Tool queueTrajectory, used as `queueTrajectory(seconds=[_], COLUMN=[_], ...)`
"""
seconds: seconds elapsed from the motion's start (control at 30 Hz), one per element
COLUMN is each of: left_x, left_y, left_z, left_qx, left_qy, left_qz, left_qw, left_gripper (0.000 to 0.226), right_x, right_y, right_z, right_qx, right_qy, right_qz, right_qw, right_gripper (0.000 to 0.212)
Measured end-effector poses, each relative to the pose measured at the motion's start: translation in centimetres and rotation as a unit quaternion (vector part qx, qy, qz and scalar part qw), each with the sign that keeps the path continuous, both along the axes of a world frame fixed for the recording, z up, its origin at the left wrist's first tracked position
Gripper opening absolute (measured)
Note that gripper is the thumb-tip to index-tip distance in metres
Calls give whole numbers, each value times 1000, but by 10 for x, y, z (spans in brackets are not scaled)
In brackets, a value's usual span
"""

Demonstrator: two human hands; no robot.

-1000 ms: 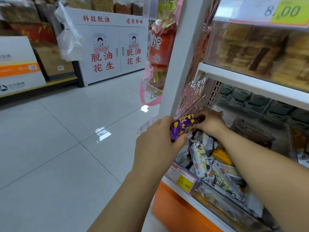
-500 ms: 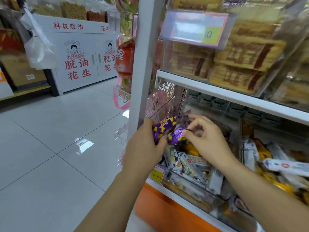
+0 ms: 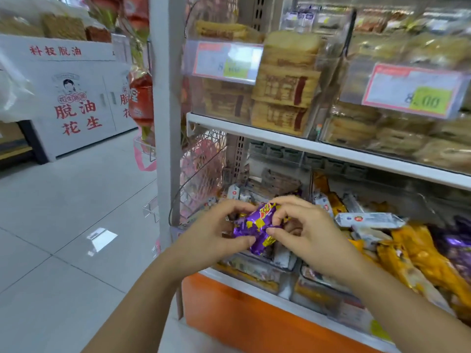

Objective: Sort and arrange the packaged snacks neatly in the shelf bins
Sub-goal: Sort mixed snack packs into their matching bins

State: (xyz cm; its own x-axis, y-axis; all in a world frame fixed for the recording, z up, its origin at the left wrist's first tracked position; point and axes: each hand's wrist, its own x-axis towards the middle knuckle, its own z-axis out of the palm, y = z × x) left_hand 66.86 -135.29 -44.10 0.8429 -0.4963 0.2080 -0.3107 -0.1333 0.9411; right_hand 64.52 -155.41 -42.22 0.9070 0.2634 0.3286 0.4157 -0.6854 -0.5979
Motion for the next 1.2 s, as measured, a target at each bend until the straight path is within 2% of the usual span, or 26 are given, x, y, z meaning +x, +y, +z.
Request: queueTrajectory(seconds=[0.1,0.23,0.3,0.37,0.47,0.6,0.7,0.8,0.9,1.03,1.13,1.2], left_x=[-1,23,41,60,85,118,134,142,149,121,84,54], left_y=[-11,-30,-47,-70,-100,-123,-133,-137,-134,-123,-104,-94], left_z=[14,19,17,13,3,-22,-36,-43,-51,-29,-11,0], left_qx=[-45,-30,58,165,247,392,460,472,461,396,305,266], left_qy=[28,19,-11,-35,-48,-90,-109,-123,-116,-124,-135,-161], left_qz=[-4,98,127,115,72,-15,-53,-68,-74,-12,40,44], left_qw=[999,995,990,979,965,915,879,870,876,910,942,949], left_gripper=[34,27,23,24,28,41,45,43,49,50,48,47], right_x=[-12,-25,-30,-32,-28,-20,-15,-11,-9,-10,-19,-28], right_y=[-18,-46,-61,-74,-89,-98,-103,-106,-105,-102,-100,-99], right_z=[8,16,16,15,10,-9,-14,-13,-11,-10,-7,-5], right_qx=[21,11,22,45,69,49,59,58,56,84,104,117], right_qy=[-68,-135,-166,-203,-219,-185,-173,-174,-170,-177,-191,-197], right_qz=[-23,-76,-120,-167,-222,-256,-270,-267,-268,-268,-258,-252], right_qw=[997,988,978,964,948,947,945,946,947,943,941,940], right_gripper=[17,24,21,17,16,23,26,25,22,23,18,17])
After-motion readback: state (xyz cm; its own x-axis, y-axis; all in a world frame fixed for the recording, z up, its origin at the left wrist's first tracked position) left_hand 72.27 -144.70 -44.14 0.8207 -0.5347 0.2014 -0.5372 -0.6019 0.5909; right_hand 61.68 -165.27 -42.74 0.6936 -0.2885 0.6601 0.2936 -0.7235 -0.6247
